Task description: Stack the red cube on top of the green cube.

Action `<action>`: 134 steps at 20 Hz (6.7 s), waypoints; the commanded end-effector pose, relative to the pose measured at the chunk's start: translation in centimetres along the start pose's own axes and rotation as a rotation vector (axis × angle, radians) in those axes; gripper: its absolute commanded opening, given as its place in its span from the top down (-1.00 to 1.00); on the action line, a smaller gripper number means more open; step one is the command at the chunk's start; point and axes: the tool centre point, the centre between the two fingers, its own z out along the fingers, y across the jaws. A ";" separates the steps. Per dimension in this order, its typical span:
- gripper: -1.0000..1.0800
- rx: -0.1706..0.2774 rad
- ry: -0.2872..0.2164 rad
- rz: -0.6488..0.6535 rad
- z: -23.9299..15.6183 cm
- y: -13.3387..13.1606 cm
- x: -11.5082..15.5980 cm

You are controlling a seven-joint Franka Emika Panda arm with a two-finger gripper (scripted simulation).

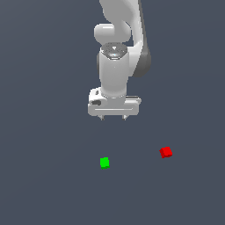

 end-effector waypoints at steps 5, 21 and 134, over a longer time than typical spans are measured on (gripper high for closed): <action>-0.92 0.000 -0.001 -0.002 0.3 -0.6 0.2; -0.92 0.005 -0.018 -0.042 5.8 -12.4 4.1; 1.00 0.008 -0.039 -0.095 11.0 -10.3 11.1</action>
